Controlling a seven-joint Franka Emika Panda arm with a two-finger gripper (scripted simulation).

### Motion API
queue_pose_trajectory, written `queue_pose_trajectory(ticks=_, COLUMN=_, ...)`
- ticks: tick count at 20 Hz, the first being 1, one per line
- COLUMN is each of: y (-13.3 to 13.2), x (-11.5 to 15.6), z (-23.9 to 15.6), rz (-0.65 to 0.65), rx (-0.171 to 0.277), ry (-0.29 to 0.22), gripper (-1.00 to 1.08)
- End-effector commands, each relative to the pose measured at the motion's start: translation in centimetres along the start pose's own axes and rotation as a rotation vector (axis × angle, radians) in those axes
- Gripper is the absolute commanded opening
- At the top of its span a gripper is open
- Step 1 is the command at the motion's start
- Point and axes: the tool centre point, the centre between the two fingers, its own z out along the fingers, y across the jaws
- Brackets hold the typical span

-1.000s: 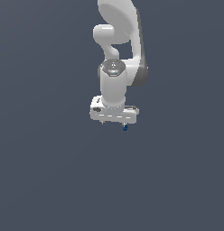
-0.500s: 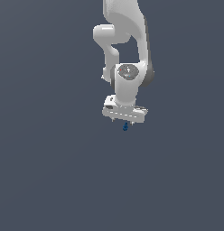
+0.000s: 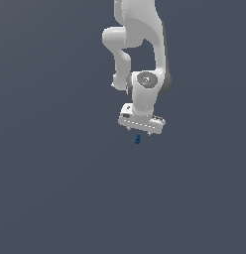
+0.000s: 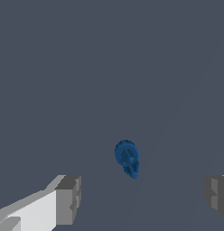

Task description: Pick up the object and move it to a goal position.

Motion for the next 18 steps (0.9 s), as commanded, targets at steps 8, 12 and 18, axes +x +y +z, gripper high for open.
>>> queue_pose_trajectory(ticks=8, y=-0.1, x=-0.2, z=0.9, rz=0.005, rx=0.0, ry=0.0, gripper=1.0)
queue_pose_trajectory(ticks=12, y=-0.1, x=-0.3, z=2.8, rz=0.006, rx=0.0, ry=0.0, gripper=1.0)
queue_pose_trajectory(ticks=18, y=-0.1, x=-0.3, z=4.9, rz=0.007, rx=0.0, ry=0.0, gripper=1.0)
